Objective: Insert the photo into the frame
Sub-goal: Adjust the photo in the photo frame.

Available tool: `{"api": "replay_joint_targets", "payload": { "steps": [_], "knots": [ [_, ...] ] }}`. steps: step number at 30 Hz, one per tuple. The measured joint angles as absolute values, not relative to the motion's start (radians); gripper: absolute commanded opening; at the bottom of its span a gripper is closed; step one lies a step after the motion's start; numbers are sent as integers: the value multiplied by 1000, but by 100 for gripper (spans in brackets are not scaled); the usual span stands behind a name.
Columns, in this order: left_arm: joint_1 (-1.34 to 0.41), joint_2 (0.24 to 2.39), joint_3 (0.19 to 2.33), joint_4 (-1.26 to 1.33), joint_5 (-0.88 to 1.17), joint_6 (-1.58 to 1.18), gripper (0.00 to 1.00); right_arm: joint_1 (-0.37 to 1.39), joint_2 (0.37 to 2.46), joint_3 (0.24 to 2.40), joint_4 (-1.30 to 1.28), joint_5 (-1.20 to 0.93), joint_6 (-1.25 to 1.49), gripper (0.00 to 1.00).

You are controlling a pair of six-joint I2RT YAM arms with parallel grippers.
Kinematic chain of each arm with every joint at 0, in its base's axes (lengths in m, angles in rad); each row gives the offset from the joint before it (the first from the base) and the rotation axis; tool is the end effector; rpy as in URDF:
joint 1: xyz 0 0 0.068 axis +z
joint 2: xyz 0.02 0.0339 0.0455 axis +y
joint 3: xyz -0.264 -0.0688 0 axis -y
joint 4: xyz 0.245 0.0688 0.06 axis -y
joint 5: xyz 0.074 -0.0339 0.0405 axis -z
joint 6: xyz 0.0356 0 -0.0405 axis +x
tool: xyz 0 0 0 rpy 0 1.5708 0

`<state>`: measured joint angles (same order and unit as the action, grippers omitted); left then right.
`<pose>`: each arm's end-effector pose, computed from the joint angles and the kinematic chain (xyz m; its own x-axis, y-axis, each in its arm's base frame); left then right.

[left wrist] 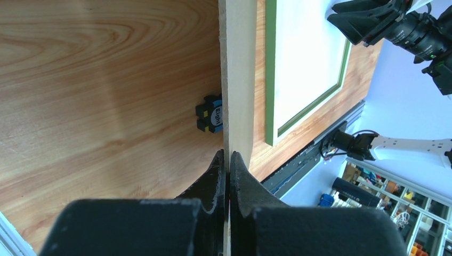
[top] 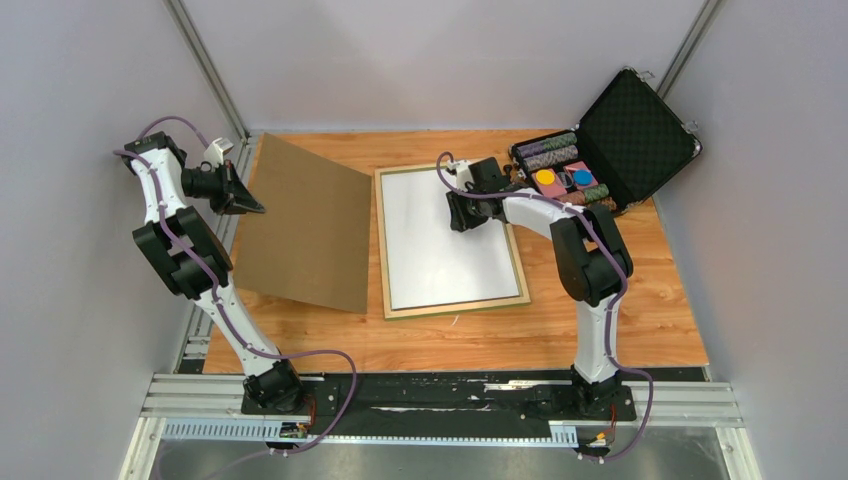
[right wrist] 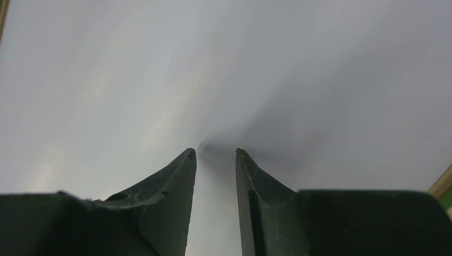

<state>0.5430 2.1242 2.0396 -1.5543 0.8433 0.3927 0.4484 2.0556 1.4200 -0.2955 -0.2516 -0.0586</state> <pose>0.3573 0.1846 0.2797 -0.9373 -0.2684 -0.2223 -0.0308 0.6990 -0.7144 0.3932 0.1990 0.1629 -0.6893 -0.3946 -0.6076 -0.5952 0.7866 0.1644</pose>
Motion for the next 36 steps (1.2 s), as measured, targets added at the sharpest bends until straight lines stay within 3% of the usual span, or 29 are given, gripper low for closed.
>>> {"api": "replay_joint_targets", "payload": {
  "steps": [20, 27, 36],
  "knots": [
    [543, 2124, 2040, -1555, 843, 395, 0, 448, 2056, 1412, -294, -244, -63, 35],
    [543, 2124, 2040, -1555, 843, 395, 0, 448, 2056, 1412, -294, -244, -63, 45],
    [543, 2124, 2048, -1566, 842, 395, 0, 448, 2056, 1443, -306, -228, -67, 65]
  ]
}}
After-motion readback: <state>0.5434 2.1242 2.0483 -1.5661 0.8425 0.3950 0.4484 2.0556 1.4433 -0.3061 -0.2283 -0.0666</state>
